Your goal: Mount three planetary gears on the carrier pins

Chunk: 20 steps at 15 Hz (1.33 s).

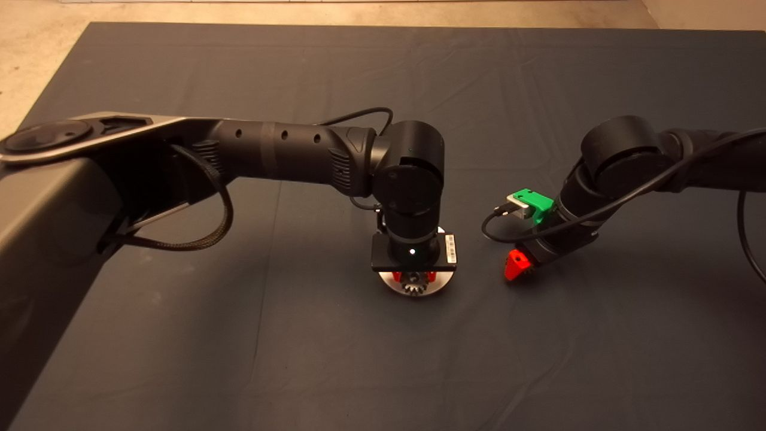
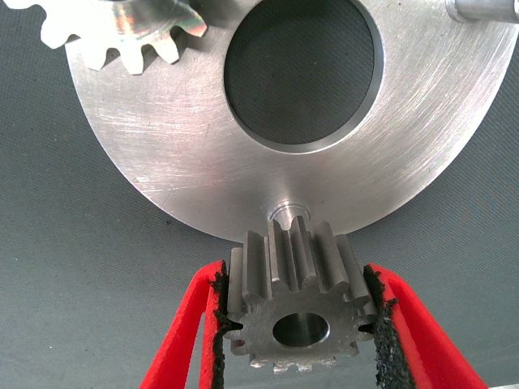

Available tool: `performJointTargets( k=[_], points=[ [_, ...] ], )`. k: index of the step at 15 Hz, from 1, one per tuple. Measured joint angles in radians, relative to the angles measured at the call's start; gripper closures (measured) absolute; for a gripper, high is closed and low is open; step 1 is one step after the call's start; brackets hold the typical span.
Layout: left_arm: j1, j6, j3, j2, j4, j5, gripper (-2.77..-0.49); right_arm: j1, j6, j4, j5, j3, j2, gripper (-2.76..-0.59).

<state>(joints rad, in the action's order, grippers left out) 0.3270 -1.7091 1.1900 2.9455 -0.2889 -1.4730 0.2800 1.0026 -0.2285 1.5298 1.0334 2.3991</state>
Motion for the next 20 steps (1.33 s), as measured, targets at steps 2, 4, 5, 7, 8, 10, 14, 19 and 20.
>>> performJointTargets(
  k=[2, 4, 5, 7, 8, 10, 14, 19, 20],
  points=[
    [0.000, 0.000, 0.000, 0.000, 0.000, 0.000, -0.91, 0.000, 0.000, 0.000, 0.000, 0.000, 0.000, -2.76],
    [0.000, 0.000, 0.000, 0.000, 0.000, 0.000, -0.91, 0.000, 0.000, 0.000, 0.000, 0.000, 0.000, -2.76],
    [0.000, 0.000, 0.000, 0.000, -0.001, 0.000, -0.91, 0.000, 0.000, 0.000, 0.000, 0.000, 0.000, -2.76],
    [0.000, 0.000, 0.000, 0.000, -0.003, 0.000, -0.91, 0.000, 0.000, 0.000, 0.000, 0.000, 0.000, -2.76],
    [0.000, 0.000, 0.000, 0.000, -0.003, 0.000, -0.91, 0.000, 0.000, 0.000, 0.000, 0.000, 0.000, -2.76],
    [0.000, 0.000, 0.000, 0.000, -0.003, 0.000, -0.91, 0.000, 0.000, 0.000, 0.000, 0.000, 0.000, -2.76],
    [0.000, 0.000, -0.001, 0.000, -0.007, 0.001, -0.91, 0.000, 0.000, 0.000, 0.000, 0.000, 0.000, -2.76],
    [0.001, 0.000, -0.001, 0.000, -0.024, 0.000, -0.91, 0.000, 0.000, 0.000, 0.000, 0.000, 0.000, -2.76],
    [0.001, 0.000, -0.001, 0.000, -0.029, 0.000, -0.91, 0.000, 0.000, 0.000, 0.000, 0.000, 0.000, -2.76]
  ],
)
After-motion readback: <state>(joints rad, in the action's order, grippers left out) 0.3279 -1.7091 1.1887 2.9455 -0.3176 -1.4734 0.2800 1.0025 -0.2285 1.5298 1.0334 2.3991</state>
